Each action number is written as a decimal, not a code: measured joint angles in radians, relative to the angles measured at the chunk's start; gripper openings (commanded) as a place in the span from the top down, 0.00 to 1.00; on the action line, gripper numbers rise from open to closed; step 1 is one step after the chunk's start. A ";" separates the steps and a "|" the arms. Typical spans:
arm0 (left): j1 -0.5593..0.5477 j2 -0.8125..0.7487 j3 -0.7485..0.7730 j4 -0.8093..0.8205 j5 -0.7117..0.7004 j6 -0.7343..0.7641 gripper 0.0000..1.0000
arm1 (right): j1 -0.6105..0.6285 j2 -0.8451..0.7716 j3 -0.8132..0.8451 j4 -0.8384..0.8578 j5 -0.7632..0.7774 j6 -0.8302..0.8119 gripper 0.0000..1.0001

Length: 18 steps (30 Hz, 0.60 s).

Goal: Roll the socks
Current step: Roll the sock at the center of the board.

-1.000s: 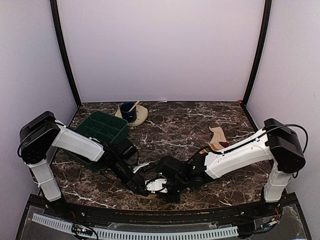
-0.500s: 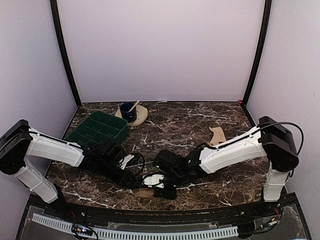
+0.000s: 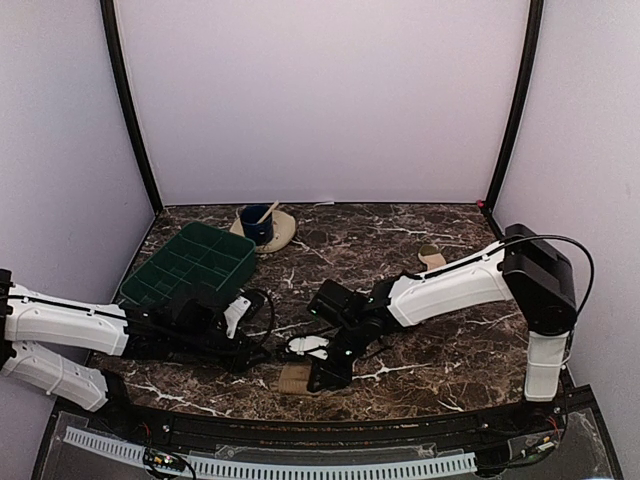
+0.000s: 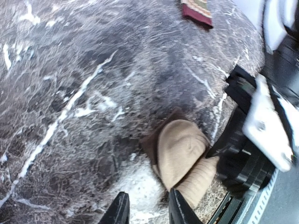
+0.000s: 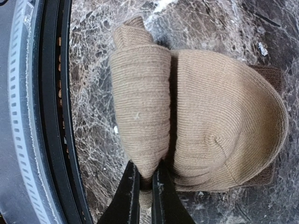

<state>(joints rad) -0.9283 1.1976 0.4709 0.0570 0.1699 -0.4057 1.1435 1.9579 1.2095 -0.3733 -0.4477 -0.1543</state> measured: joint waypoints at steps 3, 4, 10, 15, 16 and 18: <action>-0.055 -0.025 -0.015 0.018 -0.053 0.019 0.72 | -0.017 0.021 0.024 -0.027 -0.040 0.003 0.99; -0.071 -0.033 -0.020 0.021 -0.071 0.027 0.73 | -0.021 0.027 0.032 -0.036 -0.053 0.003 0.99; -0.136 -0.094 -0.048 0.037 -0.124 0.073 0.71 | -0.038 0.056 0.073 -0.087 -0.103 0.003 0.99; -0.188 -0.119 -0.050 0.043 -0.139 0.113 0.70 | -0.053 0.073 0.090 -0.108 -0.139 0.003 0.99; -0.204 -0.118 -0.050 0.042 -0.141 0.121 0.70 | -0.055 0.075 0.091 -0.110 -0.145 0.003 0.99; -0.233 -0.111 -0.050 0.042 -0.142 0.135 0.69 | -0.059 0.080 0.096 -0.116 -0.160 0.003 0.99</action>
<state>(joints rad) -1.1610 1.0863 0.4210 0.0994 0.0277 -0.2710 1.0847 2.0377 1.3052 -0.4889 -0.6079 -0.1516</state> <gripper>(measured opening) 0.303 0.055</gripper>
